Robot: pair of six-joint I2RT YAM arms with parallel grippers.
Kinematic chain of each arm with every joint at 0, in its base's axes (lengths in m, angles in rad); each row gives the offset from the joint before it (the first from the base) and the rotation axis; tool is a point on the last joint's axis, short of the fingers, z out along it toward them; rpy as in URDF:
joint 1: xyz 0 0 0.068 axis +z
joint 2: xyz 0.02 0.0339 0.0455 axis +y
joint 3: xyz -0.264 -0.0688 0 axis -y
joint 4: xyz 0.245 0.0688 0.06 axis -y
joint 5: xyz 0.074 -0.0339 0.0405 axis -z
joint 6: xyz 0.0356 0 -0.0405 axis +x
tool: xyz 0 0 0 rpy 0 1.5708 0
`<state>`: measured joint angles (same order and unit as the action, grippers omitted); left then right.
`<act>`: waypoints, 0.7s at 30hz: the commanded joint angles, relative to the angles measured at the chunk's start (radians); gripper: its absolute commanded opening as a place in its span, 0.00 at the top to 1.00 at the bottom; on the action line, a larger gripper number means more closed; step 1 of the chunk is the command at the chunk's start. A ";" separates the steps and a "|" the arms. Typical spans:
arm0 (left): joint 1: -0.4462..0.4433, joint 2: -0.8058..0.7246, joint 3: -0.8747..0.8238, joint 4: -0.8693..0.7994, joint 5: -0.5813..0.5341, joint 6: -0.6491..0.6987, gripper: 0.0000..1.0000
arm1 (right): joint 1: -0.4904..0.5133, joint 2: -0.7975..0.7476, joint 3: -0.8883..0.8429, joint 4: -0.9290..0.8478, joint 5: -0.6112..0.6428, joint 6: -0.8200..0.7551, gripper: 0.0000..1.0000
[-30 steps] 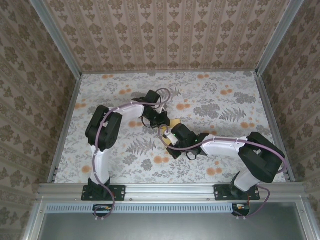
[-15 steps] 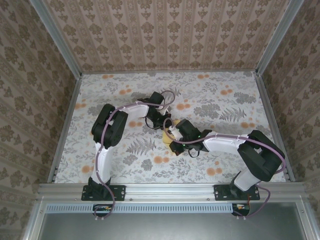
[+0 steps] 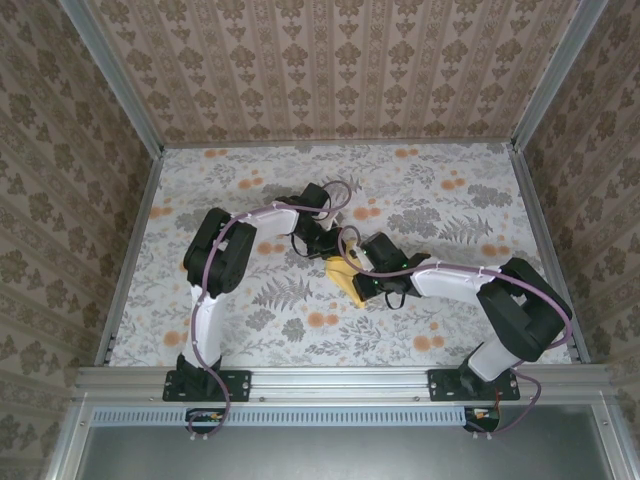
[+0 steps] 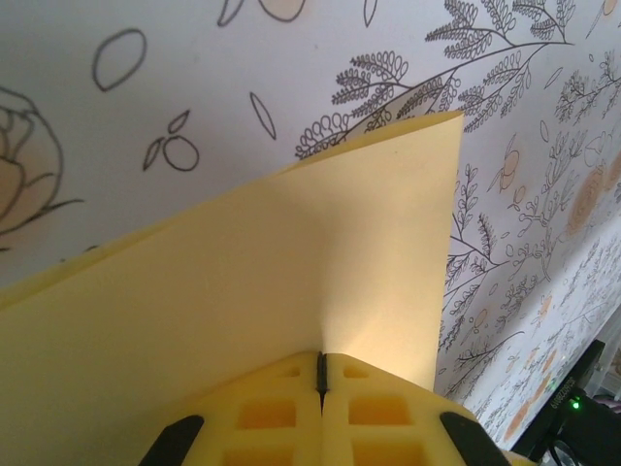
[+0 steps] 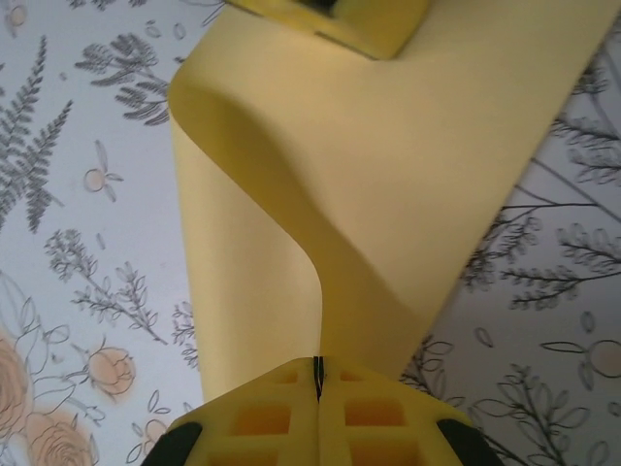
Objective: Fold a paper plane with a square sheet of paper (fold left side to right side)
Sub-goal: Third fold the triangle at the center of the table.
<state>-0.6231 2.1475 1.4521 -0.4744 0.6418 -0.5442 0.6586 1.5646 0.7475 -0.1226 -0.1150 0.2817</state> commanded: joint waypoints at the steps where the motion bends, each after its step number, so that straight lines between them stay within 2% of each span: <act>1: -0.009 0.040 0.008 -0.053 -0.048 0.024 0.99 | -0.010 0.013 0.033 -0.030 0.043 0.026 1.00; 21: -0.013 0.041 0.009 -0.052 -0.049 0.021 0.99 | -0.014 0.055 0.073 -0.049 0.071 0.022 1.00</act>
<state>-0.6273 2.1479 1.4567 -0.4805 0.6319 -0.5442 0.6502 1.6009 0.7895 -0.1432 -0.0727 0.2924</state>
